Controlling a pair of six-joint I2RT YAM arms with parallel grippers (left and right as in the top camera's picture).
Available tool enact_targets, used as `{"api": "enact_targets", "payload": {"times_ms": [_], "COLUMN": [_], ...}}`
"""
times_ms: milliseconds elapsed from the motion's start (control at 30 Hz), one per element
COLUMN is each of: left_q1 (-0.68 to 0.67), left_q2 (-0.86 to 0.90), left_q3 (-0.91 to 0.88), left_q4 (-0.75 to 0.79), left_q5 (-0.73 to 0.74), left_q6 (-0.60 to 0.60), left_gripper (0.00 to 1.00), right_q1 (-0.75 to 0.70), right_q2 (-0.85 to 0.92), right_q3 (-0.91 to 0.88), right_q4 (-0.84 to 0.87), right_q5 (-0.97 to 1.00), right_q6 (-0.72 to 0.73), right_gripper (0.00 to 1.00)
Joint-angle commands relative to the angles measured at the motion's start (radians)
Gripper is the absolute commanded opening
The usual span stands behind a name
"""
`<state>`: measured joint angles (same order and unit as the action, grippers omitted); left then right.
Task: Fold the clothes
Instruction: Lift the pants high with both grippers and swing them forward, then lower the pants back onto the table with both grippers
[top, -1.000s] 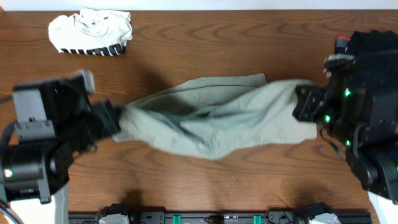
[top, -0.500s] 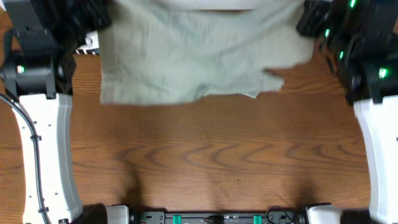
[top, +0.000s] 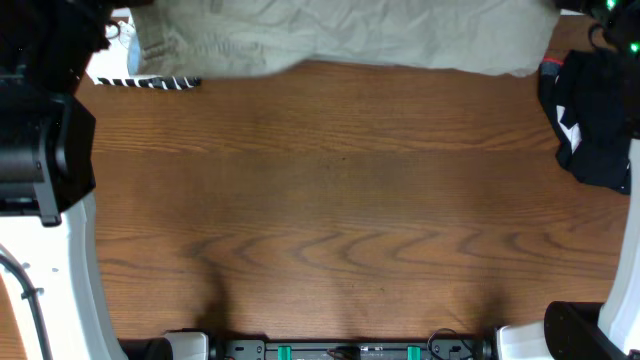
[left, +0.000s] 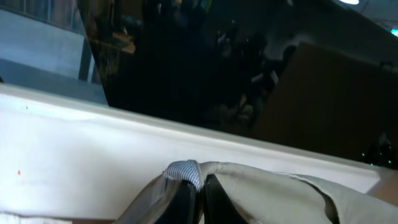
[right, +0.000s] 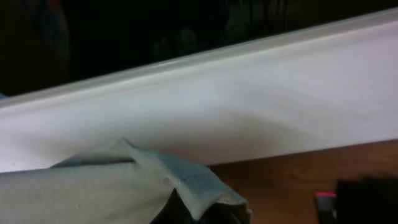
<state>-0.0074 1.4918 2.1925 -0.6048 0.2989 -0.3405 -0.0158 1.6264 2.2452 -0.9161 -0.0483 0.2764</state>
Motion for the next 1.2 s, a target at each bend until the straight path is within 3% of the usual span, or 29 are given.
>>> {"api": "enact_targets", "payload": {"times_ms": [0,367,633,800,933,1033,1167], "left_q1": [-0.043,-0.158,-0.158,-0.158,-0.155,-0.155,-0.155], "left_q2": [-0.042,-0.169,-0.093,0.074,0.233,0.311,0.312], "left_q3": [0.02,0.02,0.02,0.02,0.02,0.02,0.02], "left_q4": [-0.025,-0.169,-0.127,0.03,0.282,0.451,0.484], "left_q5": [-0.038,-0.039,-0.151,-0.162,-0.162,-0.162,-0.171], "left_q6": [-0.002,-0.04,-0.029,0.01,0.003,-0.068,-0.079], "left_gripper": [0.06,0.06,0.06,0.06,0.06,0.06,0.06], "right_q1": [-0.016,-0.016,-0.017,-0.017,-0.021,-0.035,-0.078], "right_q2": [-0.017,-0.071,-0.02,0.094,0.195,0.218,0.197], "right_q3": [0.056,0.102,0.102,0.102,0.102,0.103,0.139], "right_q4": [-0.056,-0.215,-0.121,0.024,0.201,0.283,0.292], "right_q5": [0.037,-0.078,-0.072,-0.073,-0.108,-0.121,-0.121], "right_q6": [-0.023,0.032,0.06,0.073,0.092,0.093,0.092], "right_gripper": [0.01,0.01,0.01,0.01,0.01,0.01,0.01]}}
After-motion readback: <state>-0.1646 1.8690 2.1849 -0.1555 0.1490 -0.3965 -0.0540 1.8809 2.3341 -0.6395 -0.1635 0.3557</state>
